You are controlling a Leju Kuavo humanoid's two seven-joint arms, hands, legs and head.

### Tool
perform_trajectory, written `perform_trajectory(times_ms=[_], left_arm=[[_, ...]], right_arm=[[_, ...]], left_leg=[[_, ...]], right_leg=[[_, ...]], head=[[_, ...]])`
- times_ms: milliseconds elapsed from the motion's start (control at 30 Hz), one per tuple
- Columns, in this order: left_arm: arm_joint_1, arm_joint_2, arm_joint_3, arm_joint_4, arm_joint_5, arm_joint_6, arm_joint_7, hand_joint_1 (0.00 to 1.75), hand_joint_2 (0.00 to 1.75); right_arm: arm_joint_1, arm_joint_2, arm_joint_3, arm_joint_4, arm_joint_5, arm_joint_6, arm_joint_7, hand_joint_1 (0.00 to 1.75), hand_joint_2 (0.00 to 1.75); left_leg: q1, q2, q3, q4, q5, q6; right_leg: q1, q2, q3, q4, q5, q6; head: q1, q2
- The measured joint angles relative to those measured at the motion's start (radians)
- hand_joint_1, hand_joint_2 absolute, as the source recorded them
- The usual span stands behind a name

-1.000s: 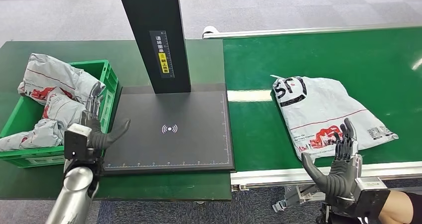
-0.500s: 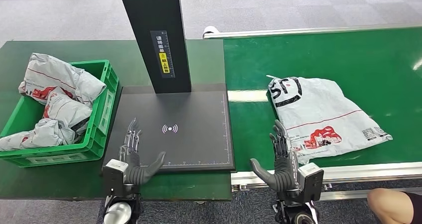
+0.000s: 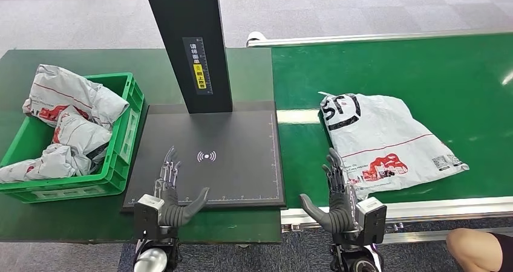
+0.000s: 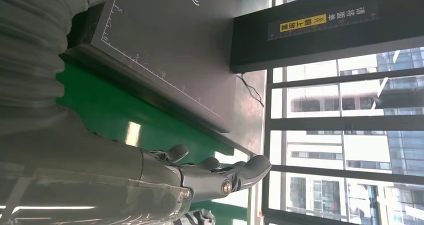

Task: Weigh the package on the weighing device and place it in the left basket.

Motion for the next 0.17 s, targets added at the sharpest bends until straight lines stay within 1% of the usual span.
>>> perform_trajectory(times_ms=[167], left_arm=[[0.0,-0.006,0.0,0.005,0.002,-0.011,0.002,0.0,1.75]], right_arm=[[0.0,0.0,-0.002,0.001,0.001,0.0,0.0,0.0,1.75]], left_leg=[[0.0,0.0,0.0,0.0,0.0,0.0]], right_leg=[[0.0,0.0,0.0,0.0,0.0,0.0]], head=[[0.0,0.0]])
